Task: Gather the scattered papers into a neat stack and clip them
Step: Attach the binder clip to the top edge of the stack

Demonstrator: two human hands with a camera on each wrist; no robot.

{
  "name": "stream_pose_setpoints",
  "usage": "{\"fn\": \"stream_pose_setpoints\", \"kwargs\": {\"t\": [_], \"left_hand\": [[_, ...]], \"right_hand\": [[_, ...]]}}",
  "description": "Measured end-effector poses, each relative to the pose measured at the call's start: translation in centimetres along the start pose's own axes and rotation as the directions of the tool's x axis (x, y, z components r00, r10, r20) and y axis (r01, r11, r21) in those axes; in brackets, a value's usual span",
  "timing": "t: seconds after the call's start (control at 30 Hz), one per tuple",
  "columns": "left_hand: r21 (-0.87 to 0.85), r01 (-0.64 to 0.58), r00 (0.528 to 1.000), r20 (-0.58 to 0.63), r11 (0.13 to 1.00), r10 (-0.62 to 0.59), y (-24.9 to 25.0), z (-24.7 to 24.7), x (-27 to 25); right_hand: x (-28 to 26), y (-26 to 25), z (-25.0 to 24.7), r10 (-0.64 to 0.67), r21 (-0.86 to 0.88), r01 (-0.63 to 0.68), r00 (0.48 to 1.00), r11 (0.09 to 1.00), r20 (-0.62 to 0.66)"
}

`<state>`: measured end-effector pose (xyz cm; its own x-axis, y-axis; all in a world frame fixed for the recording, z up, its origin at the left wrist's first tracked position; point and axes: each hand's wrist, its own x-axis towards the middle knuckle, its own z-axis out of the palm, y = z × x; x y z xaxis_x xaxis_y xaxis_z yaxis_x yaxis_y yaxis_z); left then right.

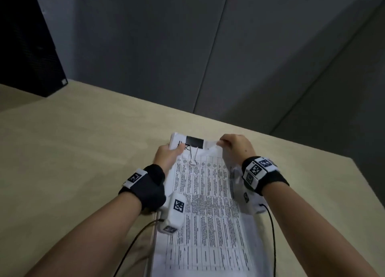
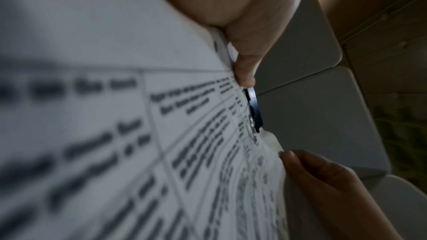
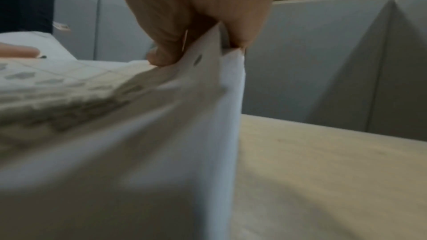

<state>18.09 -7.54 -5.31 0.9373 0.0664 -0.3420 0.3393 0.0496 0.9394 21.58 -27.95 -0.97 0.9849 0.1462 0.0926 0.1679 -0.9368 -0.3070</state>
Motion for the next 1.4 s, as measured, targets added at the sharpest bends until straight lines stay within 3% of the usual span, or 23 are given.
{"fn": "stream_pose_setpoints", "kwargs": {"t": [0.1, 0.17, 0.3, 0.37, 0.43, 0.5, 0.67, 0.83, 0.93, 1.03, 1.1, 1.2, 1.3, 1.4], "left_hand": [[0.027, 0.059, 0.998, -0.023, 0.998, -0.058, 0.6, -0.2, 0.4], [0.182, 0.066, 0.995, -0.086, 0.981, -0.051, 0.9, 0.0, 0.4], [0.458, 0.138, 0.965, -0.262, 0.878, -0.015, 0.8, 1.4, -1.3], [0.572, 0.148, 0.959, -0.283, 0.807, 0.025, 0.6, 2.2, -2.9], [0.727, 0.142, 0.971, -0.233, 0.672, 0.046, 0.1, 2.6, -5.3], [0.805, 0.148, 0.984, -0.176, 0.575, -0.006, -0.5, 2.0, -8.0], [0.704, 0.279, 0.956, -0.139, 0.653, -0.259, -1.5, -0.7, -13.7], [0.659, 0.324, 0.893, 0.024, 0.679, -0.449, -3.1, -2.3, -17.4], [0.595, 0.363, 0.877, 0.042, 0.717, -0.478, -4.2, -4.1, -18.8], [0.472, 0.428, 0.888, -0.061, 0.770, -0.456, -4.6, -5.2, -19.1], [0.498, 0.431, 0.898, -0.153, 0.752, -0.413, -4.3, -5.6, -18.7], [0.607, 0.374, 0.923, -0.174, 0.701, -0.343, -3.6, -6.3, -17.6], [0.618, 0.338, 0.938, -0.163, 0.710, -0.306, -3.0, -8.4, -16.5], [0.546, 0.347, 0.921, -0.045, 0.763, -0.387, -2.4, -11.8, -16.0]], "right_hand": [[1.2, 1.6, 1.1, -0.017, -0.067, 0.026, 0.990, 0.997, 0.142], [1.5, 2.5, 1.6, 0.000, -0.103, 0.022, 0.976, 0.994, 0.218], [0.8, 2.6, 2.3, 0.012, -0.081, 0.006, 0.976, 0.997, 0.220], [0.3, 2.4, 2.4, 0.023, -0.095, 0.001, 0.968, 0.995, 0.252], [-0.1, 2.4, 2.3, 0.045, -0.080, -0.023, 0.958, 0.997, 0.284], [-0.3, 2.3, 2.1, 0.067, -0.024, -0.062, 0.952, 0.998, 0.300], [-2.2, 2.7, 1.8, 0.129, 0.053, -0.151, 0.949, 0.987, 0.287], [-4.6, 3.5, 1.6, 0.191, -0.004, -0.197, 0.943, 0.980, 0.274], [-5.0, 3.6, 1.7, 0.226, -0.002, -0.234, 0.938, 0.972, 0.262], [-5.9, 3.9, 1.7, 0.315, 0.119, -0.350, 0.918, 0.929, 0.242], [-6.8, 4.0, 1.6, 0.353, 0.201, -0.399, 0.907, 0.895, 0.231], [-7.3, 3.9, 1.2, 0.358, 0.213, -0.423, 0.889, 0.881, 0.284], [-7.3, 3.8, 0.9, 0.446, 0.207, -0.534, 0.822, 0.820, 0.353], [-7.2, 2.5, 0.6, 0.511, 0.136, -0.622, 0.732, 0.771, 0.451]]}}
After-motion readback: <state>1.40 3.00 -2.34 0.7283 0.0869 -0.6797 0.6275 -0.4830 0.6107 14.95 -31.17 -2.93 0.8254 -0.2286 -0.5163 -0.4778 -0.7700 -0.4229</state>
